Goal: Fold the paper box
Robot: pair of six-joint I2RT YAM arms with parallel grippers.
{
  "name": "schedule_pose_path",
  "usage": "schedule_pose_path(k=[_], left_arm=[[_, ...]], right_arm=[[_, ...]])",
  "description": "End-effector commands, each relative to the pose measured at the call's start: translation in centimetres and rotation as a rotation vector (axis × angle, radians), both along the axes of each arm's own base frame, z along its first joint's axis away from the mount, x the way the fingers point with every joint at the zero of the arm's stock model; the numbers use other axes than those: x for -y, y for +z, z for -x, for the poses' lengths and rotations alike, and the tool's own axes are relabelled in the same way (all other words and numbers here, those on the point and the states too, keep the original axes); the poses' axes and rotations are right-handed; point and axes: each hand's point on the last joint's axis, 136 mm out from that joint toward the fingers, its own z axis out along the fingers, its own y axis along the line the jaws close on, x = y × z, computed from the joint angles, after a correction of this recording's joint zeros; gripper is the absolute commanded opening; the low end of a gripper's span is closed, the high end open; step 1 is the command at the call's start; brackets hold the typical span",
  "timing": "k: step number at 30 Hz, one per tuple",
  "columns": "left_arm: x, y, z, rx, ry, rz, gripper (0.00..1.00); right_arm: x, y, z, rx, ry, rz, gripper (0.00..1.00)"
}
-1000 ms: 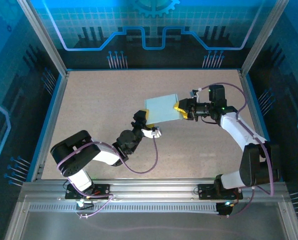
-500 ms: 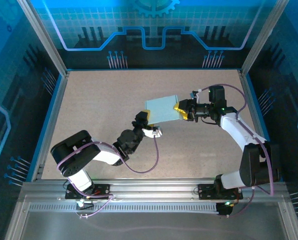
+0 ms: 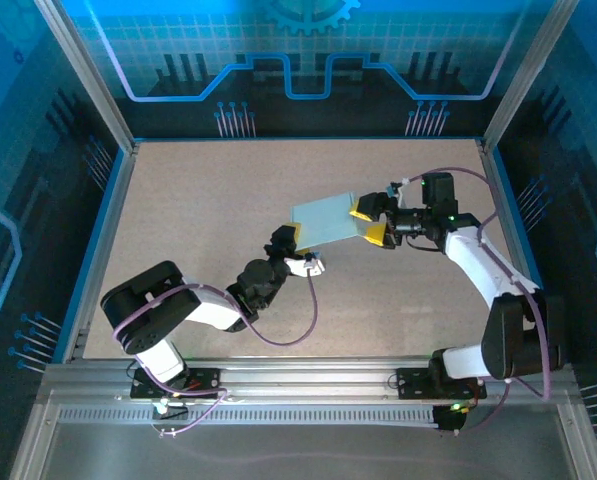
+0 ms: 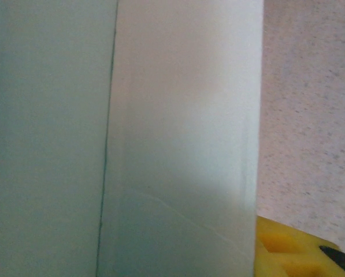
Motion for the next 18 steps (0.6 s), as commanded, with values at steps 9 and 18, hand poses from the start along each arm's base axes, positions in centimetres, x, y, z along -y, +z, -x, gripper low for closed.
schedule_pose_path(k=[9,18], left_arm=[[-0.3,-6.8,4.1,-0.643,-0.116,0.135,0.35],[-2.2,-8.9,8.4,-1.053,-0.105,0.114,0.35]], right_arm=[[4.0,4.2,2.3,0.367,0.021,0.379,0.92],[1.3,3.3,6.7,0.722,0.406,0.878,0.88]])
